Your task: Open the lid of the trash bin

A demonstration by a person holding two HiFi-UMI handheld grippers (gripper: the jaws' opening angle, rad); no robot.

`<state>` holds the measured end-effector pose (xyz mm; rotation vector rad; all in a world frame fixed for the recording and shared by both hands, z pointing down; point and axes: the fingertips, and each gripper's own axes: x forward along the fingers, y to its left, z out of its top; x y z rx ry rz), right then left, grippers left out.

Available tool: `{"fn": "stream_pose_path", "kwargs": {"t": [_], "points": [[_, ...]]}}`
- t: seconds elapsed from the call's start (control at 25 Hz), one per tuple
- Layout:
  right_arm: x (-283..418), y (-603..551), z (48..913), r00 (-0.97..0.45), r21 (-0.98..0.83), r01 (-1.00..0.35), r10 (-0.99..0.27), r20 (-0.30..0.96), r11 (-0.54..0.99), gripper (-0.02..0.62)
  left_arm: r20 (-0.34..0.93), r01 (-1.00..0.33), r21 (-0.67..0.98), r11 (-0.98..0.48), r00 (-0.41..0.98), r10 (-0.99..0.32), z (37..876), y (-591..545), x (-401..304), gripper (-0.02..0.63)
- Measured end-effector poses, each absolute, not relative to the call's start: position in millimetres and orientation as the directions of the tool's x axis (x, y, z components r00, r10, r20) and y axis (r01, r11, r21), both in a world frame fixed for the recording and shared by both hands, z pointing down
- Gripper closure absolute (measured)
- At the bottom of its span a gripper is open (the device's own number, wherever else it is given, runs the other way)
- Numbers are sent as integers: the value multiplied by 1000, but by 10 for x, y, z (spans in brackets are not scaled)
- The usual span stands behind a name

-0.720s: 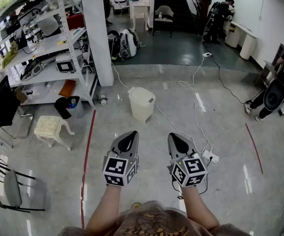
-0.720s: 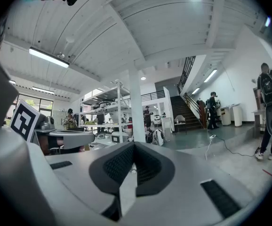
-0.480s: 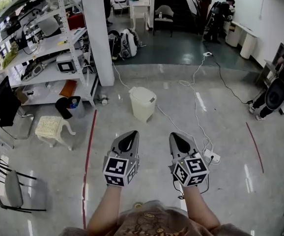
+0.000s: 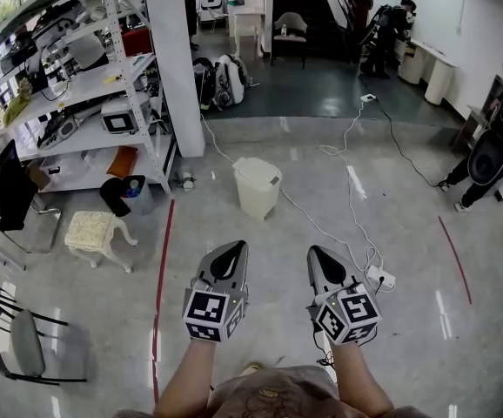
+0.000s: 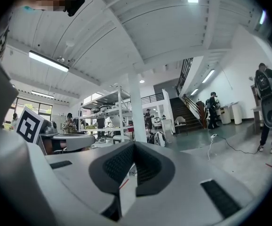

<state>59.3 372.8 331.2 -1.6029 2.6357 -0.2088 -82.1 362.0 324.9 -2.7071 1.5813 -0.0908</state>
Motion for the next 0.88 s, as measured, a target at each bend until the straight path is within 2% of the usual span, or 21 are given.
{"fn": "stream_pose_path", "kwargs": {"t": [0.36, 0.88], "points": [[530, 3703, 3322, -428, -138, -896, -903, 25, 421, 566, 62, -856, -14, -517, 515, -855, 3365, 3521, -956, 600], [539, 3071, 3273, -428, -151, -892, -904, -17, 426, 567, 48, -853, -28, -522, 520, -853, 3350, 2948, -972, 600]]}}
